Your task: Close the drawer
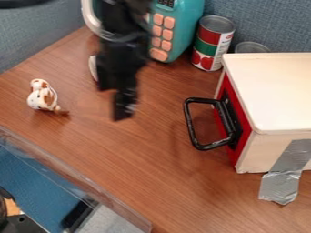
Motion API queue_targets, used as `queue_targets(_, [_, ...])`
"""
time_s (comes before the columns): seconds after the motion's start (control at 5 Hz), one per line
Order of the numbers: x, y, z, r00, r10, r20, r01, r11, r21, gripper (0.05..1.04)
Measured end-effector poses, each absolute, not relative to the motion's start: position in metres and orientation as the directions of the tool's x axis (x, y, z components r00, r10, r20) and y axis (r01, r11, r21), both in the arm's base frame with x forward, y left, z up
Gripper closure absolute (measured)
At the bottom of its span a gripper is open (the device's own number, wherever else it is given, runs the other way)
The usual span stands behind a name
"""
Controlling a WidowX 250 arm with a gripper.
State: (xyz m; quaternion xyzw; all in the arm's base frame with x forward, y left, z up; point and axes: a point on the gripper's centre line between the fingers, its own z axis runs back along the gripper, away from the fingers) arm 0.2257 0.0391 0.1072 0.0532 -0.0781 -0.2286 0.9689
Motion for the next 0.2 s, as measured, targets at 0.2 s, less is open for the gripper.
queue_targets(0.2, [0.1911,0.0586,0.1200,0.888,-0.430,0.165,0.416,0.903,0.112,0.083])
